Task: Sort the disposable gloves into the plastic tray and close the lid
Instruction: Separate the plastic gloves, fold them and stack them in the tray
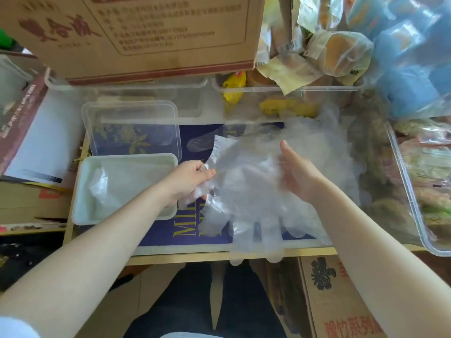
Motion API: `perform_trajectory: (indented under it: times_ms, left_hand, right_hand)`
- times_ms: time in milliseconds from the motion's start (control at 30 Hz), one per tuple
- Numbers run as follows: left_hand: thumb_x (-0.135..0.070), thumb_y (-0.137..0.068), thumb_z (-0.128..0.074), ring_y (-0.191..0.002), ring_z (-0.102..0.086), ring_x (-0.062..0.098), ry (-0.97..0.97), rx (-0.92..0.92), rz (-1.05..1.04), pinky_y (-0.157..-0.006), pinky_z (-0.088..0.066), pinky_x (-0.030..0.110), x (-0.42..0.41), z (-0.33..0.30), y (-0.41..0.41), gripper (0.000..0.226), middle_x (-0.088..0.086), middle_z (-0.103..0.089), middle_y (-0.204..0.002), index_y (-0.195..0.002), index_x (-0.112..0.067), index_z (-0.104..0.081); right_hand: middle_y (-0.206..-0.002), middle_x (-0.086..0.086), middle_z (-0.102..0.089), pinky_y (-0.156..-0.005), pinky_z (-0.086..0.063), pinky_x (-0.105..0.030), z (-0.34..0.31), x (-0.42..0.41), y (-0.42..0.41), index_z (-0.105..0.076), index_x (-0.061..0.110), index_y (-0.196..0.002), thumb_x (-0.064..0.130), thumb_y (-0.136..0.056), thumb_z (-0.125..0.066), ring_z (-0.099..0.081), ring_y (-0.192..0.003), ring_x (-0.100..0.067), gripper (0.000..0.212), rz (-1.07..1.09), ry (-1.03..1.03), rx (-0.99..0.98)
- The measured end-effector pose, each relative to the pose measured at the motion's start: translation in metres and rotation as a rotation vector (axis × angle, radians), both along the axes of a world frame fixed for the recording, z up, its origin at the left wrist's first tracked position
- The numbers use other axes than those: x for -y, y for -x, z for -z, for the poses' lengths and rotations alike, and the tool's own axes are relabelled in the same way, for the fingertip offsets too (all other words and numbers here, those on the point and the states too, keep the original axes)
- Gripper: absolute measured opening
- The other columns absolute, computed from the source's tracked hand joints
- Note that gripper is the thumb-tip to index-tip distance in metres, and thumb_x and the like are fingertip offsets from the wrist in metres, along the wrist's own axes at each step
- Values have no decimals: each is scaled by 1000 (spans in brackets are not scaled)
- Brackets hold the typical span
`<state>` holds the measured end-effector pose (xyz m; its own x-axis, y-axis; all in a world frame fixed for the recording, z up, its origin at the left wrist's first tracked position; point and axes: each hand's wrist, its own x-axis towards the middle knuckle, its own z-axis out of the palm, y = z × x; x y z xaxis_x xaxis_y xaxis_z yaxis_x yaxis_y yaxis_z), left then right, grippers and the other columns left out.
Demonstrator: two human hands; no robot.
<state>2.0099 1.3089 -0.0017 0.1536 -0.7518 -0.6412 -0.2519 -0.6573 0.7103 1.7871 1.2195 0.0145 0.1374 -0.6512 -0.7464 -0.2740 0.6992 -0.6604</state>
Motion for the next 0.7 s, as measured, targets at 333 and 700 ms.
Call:
perform_trajectory:
  times_ms: [333,700]
  left_hand:
    - [-34,-94,-50,-105,-59,15,61,133,193,-92,-42,30,13,21,22,26,0,-63,-114,-112,-17,-58]
    - [-30,-93,-55,-76,-65,18,269,1,-221,-76,-50,35,26,19,26,12,-3,-68,-83,-83,-26,-60]
  right_hand:
    - [-78,-2,-64,-49,-44,-19,33,-11,17,-60,9,-92,22,-84,-68,-60,-63,-14,17,-284,168,15]
    - [-110,4,-65,-83,-51,-24,33,-4,26,-53,17,-122,26,-73,-78,-64,-99,-12,56,-448,121,83]
